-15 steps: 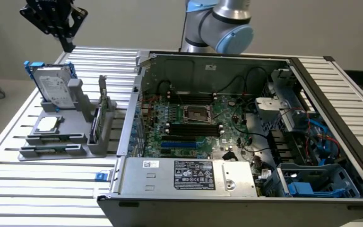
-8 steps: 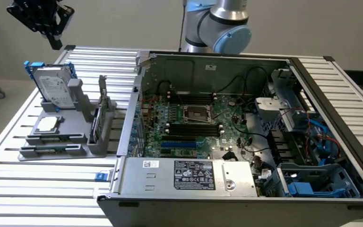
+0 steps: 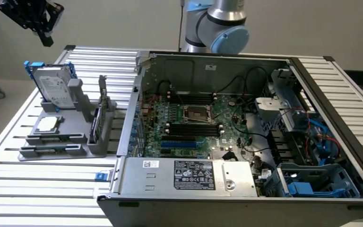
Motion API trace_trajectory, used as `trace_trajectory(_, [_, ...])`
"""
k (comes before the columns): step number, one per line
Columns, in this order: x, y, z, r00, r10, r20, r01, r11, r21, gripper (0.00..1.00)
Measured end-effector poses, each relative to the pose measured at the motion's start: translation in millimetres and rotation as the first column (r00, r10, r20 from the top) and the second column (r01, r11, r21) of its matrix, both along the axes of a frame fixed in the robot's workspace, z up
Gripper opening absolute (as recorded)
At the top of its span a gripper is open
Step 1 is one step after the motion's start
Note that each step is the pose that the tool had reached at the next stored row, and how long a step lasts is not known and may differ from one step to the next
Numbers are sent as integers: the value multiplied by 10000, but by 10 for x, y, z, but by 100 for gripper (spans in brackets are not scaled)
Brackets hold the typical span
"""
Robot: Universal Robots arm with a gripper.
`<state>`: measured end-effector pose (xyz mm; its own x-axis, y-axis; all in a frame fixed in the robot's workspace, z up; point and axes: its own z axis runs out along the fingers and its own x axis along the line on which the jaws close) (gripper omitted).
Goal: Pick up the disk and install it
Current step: 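Reach for the disk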
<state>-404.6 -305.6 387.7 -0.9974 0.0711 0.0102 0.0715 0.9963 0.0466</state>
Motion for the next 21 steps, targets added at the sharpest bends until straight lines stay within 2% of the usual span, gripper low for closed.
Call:
trace_trajectory(5, [-99,72,-5,10000,19,0,-19,10000,0,11])
trace_trajectory(9, [-179,112,-13,10000,59,-1,-59,10000,0,11])
trace_trajectory(14, [-331,136,-32,10000,85,-10,-85,10000,0,11])
trace_trajectory(17, [-400,147,-39,9999,114,-43,-114,9999,-1,11])
trace_trajectory(19, [-426,151,-40,9999,127,-88,-127,9999,-1,11])
trace_trajectory(21, [-426,151,-40,9999,127,-90,-127,9999,-1,11])
